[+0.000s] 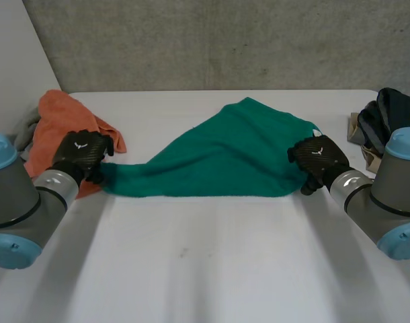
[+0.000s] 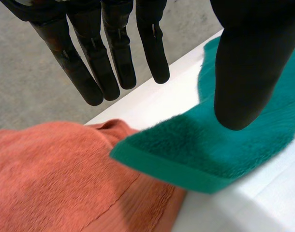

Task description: Fold the laundry.

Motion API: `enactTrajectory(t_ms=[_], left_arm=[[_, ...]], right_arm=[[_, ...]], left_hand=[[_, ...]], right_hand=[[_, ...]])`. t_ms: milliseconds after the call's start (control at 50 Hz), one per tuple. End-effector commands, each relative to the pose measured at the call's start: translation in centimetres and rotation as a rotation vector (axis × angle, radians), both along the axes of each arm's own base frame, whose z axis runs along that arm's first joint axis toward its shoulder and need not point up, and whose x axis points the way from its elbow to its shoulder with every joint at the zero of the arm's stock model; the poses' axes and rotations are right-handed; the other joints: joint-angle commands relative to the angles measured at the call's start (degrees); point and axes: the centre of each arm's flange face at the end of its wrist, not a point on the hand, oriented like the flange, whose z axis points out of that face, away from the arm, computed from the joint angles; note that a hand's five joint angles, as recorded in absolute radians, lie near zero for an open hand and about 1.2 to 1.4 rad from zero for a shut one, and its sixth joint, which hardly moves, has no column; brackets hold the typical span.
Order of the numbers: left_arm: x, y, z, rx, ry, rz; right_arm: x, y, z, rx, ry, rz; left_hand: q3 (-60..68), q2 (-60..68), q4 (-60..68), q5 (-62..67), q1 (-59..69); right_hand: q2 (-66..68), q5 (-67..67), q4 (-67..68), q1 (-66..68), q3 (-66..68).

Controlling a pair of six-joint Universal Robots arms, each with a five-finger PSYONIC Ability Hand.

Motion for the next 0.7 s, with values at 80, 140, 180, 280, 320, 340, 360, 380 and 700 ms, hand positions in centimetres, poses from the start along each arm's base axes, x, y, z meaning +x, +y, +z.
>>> enactTrajectory(t_ms=[80,140,180,280,320,340,360,380,700], left_arm=[[-0.1,0.2,0.2,0.033,-0.006,-0.032],[0.0,-0.1,0.5,0.024,-0.005,-0.029],[-0.1,-0.2,0.7,0.016,-0.002,-0.029],[0.0,-0.4,1.0,0.011,0.003,-0.028],[0.1,-0.4,1.1,0.014,0.004,-0.028],[0.1,-0.4,1.1,0.014,0.004,-0.028],[0.1,-0.4,1.1,0.014,0.004,-0.028],[0.0,-0.4,1.1,0.014,0.004,-0.029],[0.0,-0.2,0.9,0.013,-0.015,-0.027]], right_arm=[[-0.5,-0.4,0.3,-0.004,0.001,0.001],[-0.6,-0.4,0.3,0.002,0.008,-0.001],[-0.6,-0.5,0.3,0.000,0.014,0.003],[-0.3,-1.0,-0.6,0.002,0.020,0.009],[0.0,-1.3,-1.3,0.001,0.015,0.012],[0.0,-1.4,-1.5,0.002,0.014,0.012],[0.2,-1.5,-1.7,0.003,0.010,0.012],[0.3,-1.6,-1.9,0.005,0.006,0.012],[1.1,-0.4,0.0,0.001,-0.057,0.035]], left_hand=[[5.73,5.75,5.44,5.79,5.60],[5.39,5.42,5.10,5.45,5.27],[4.89,4.91,4.60,4.95,4.77],[2.03,2.05,1.74,2.09,1.91],[-0.14,-0.12,-0.43,-0.08,-0.27],[-0.16,-0.14,-0.45,-0.10,-0.28],[-0.33,-0.30,-0.62,-0.26,-0.45],[-0.33,-0.31,-0.62,-0.27,-0.45],[-16.96,-16.94,-17.25,-16.90,-17.08]], right_hand=[[-0.11,1.78,-0.43,-0.67,0.12],[0.39,2.29,0.07,-0.17,0.62],[2.23,4.13,1.91,1.67,2.46],[6.27,8.17,5.95,5.71,6.50],[9.62,11.52,9.30,9.06,9.85],[10.31,12.21,9.99,9.75,10.54],[10.82,12.71,10.50,10.26,11.05],[11.15,13.05,10.84,10.60,11.39],[45.83,47.73,45.52,45.27,46.06]])
